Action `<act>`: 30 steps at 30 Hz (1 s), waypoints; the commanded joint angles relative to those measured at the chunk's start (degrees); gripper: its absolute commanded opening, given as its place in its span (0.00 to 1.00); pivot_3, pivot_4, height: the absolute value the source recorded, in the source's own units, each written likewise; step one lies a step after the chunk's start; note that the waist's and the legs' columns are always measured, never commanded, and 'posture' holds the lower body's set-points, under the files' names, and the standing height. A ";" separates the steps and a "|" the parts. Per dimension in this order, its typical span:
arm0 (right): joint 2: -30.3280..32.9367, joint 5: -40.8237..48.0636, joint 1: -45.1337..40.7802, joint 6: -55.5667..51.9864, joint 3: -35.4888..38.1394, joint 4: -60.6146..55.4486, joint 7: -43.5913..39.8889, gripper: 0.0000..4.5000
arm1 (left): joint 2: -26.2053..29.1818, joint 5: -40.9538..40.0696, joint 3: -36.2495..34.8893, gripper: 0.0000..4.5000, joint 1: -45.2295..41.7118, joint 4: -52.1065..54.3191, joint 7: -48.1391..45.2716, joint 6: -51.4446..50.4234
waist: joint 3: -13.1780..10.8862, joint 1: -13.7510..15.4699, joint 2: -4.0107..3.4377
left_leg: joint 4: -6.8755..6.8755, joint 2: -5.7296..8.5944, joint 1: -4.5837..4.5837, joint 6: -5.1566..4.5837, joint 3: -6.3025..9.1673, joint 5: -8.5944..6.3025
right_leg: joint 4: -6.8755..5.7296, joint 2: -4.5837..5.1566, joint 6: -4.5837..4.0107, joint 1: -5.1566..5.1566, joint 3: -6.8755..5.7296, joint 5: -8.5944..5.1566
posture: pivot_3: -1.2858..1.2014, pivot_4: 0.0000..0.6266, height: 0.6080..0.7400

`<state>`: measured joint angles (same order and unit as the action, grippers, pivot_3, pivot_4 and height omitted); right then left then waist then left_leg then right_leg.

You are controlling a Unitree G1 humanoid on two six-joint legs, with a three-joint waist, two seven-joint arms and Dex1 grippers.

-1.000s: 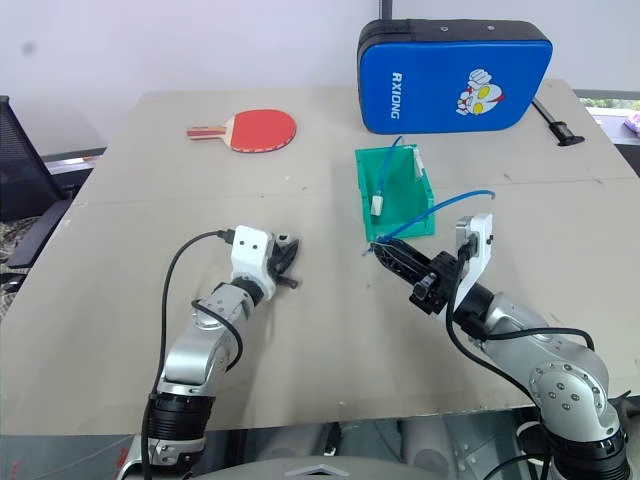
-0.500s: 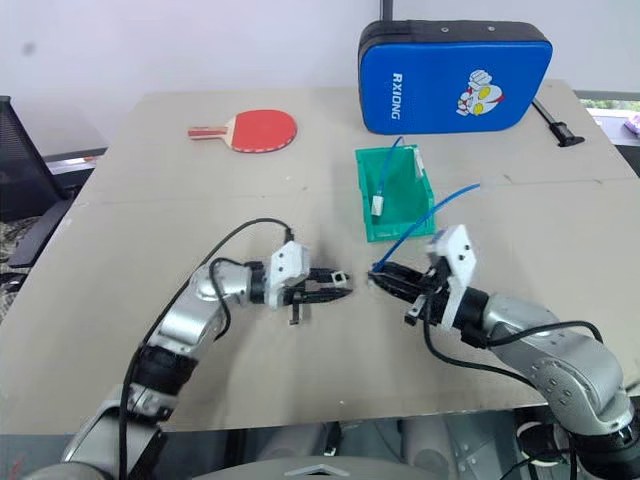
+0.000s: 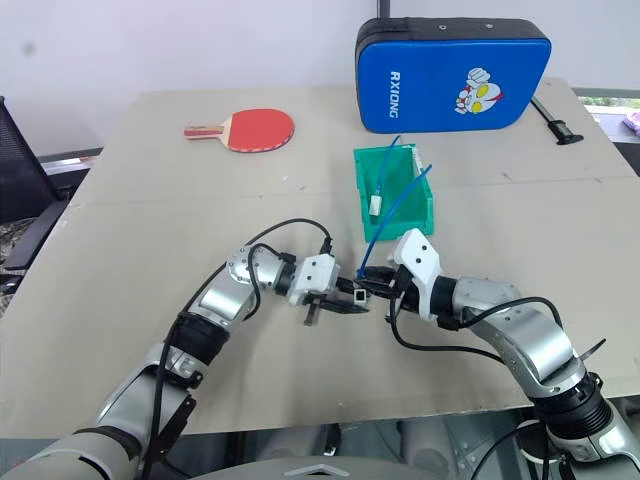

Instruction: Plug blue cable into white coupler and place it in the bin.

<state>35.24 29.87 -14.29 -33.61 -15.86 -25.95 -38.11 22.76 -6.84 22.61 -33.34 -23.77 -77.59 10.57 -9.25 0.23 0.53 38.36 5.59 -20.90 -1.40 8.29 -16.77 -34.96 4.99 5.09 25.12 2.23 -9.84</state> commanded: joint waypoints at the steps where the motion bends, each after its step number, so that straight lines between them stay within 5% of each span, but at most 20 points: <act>1: 0.46 -0.82 0.46 0.34 0.13 -0.68 -2.81 0.00 | -0.59 0.05 -0.79 0.15 -1.32 -0.39 -0.28 0.93 | 0.00 -0.01 0.00 | 0.00 0.00 0.01 0.00 0.01 0.00 | -0.01 0.00 0.00 -0.01 0.00 0.00 | 0.52 0.24 0.92; 30: 2.12 -3.60 -0.14 0.30 1.87 -0.13 -10.72 0.00 | -0.78 -0.09 -0.87 0.15 -0.92 -0.24 -1.39 2.15 | 0.01 0.42 0.00 | 0.02 0.01 0.02 0.00 0.01 0.00 | -0.02 0.00 0.01 -0.01 0.00 0.01 | 0.52 0.24 0.92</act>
<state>36.75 27.22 -14.04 -34.16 -13.56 -25.87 -48.04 21.66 -6.76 22.52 -34.21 -26.02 -78.67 12.28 -9.24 0.65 0.53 38.39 5.60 -20.88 -1.39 8.30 -16.77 -34.98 4.99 5.10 25.10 2.23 -9.83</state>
